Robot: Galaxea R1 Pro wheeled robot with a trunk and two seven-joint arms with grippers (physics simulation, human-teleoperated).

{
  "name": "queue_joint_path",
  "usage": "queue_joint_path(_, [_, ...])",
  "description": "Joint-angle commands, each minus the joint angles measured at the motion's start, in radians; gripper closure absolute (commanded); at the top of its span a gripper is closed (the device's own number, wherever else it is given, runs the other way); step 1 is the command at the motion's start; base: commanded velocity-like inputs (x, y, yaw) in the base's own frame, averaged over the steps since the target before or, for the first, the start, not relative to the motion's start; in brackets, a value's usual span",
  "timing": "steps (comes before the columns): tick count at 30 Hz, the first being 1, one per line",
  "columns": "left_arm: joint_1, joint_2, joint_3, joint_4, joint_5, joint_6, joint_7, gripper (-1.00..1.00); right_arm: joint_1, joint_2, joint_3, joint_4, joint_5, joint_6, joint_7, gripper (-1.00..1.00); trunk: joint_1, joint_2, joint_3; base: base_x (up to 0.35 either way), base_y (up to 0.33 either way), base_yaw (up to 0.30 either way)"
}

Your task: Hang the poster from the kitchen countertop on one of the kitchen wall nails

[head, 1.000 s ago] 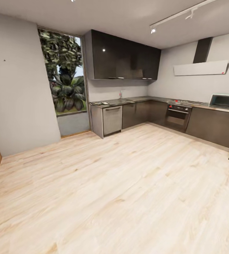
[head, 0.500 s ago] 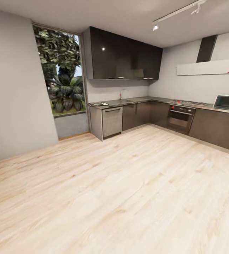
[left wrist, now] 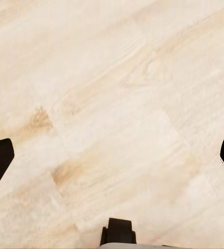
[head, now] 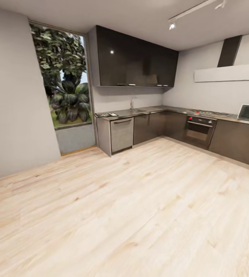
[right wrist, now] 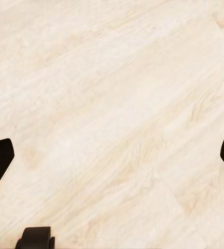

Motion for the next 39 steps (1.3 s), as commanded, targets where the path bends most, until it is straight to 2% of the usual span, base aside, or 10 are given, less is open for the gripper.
queue_joint_path(1, [0.000, 0.000, 0.001, -0.001, 0.001, -0.002, 0.000, -1.00, -0.001, 0.000, 0.001, 0.001, 0.009, -0.002, -0.005, -1.00, 0.001, 0.000, -0.001, 0.341, 0.000, 0.000])
queue_joint_path(17, [0.000, 0.001, 0.001, -0.001, 0.001, -0.002, 0.000, -1.00, -0.001, 0.001, 0.001, 0.002, 0.009, -0.002, -0.005, -1.00, 0.001, 0.000, -0.001, 0.341, 0.000, 0.000])
queue_joint_path(26, [0.000, 0.000, 0.026, -0.001, 0.001, -0.002, 0.000, -1.00, -0.001, 0.001, 0.001, 0.002, 0.009, -0.002, -0.005, -1.00, 0.001, 0.000, -0.001, 0.341, 0.000, 0.000])
queue_joint_path(39, [0.000, 0.000, 0.030, -0.001, 0.001, -0.003, 0.000, -1.00, -0.001, 0.001, 0.001, 0.002, 0.009, -0.002, -0.005, -1.00, 0.001, 0.000, -0.001, 0.341, 0.000, 0.000])
